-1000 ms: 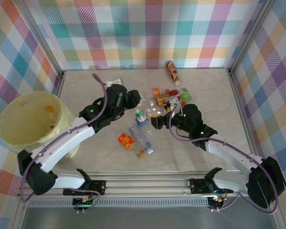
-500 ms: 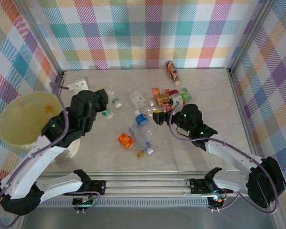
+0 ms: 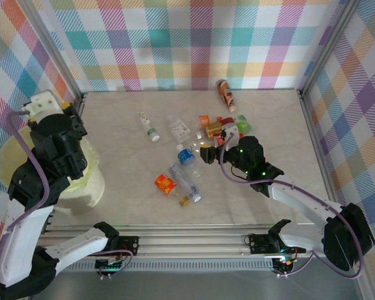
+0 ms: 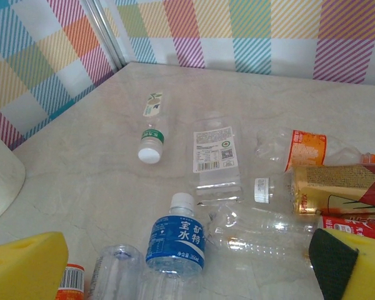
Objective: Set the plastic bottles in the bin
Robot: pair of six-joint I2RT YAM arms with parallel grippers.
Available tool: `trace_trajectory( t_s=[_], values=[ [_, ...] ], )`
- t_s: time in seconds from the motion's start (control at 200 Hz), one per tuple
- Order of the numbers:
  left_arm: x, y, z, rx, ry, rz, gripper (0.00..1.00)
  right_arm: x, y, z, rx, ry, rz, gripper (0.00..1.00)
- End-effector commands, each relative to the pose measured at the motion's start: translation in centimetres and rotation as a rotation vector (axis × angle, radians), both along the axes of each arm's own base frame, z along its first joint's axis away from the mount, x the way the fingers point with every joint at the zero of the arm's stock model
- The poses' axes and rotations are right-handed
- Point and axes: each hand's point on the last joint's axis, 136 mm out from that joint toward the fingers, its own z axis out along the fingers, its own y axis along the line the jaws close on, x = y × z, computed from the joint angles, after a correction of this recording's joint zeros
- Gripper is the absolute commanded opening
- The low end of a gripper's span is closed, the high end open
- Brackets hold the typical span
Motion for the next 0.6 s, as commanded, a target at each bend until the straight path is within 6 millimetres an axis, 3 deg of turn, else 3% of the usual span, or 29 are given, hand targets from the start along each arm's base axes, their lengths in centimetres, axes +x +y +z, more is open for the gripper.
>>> trace_trajectory(
  t_s=[0.0, 0.135, 0.26, 0.415, 0.595],
  values=[
    [-2.4, 3.6, 0.4, 0.056, 0.012, 0.178, 0.49, 0.5, 0.4, 1.7, 0.022, -0.008, -0.008, 1.0],
    [-2.8, 5.5, -1.5, 0.032, 0.03, 0.254, 0.5, 0.4, 0.6, 1.6, 0.02, 0.0, 0.006, 1.0],
    [-0.6, 6.8, -4.9, -0.003, 0.142, 0.287, 0.5, 0.3, 0.5, 1.6, 0.025, 0.006, 0.002, 1.0],
    [1.1, 9.9, -8.8, -0.155, 0.215, 0.326, 0.49, 0.4, -0.5, 1.5, 0.02, -0.005, -0.05, 1.0],
    [1.6, 14.5, -13.6, -0.43, 0.24, 0.363, 0.48, 0.2, -1.2, 0.8, -0.005, 0.022, -0.075, 1.0]
  ],
)
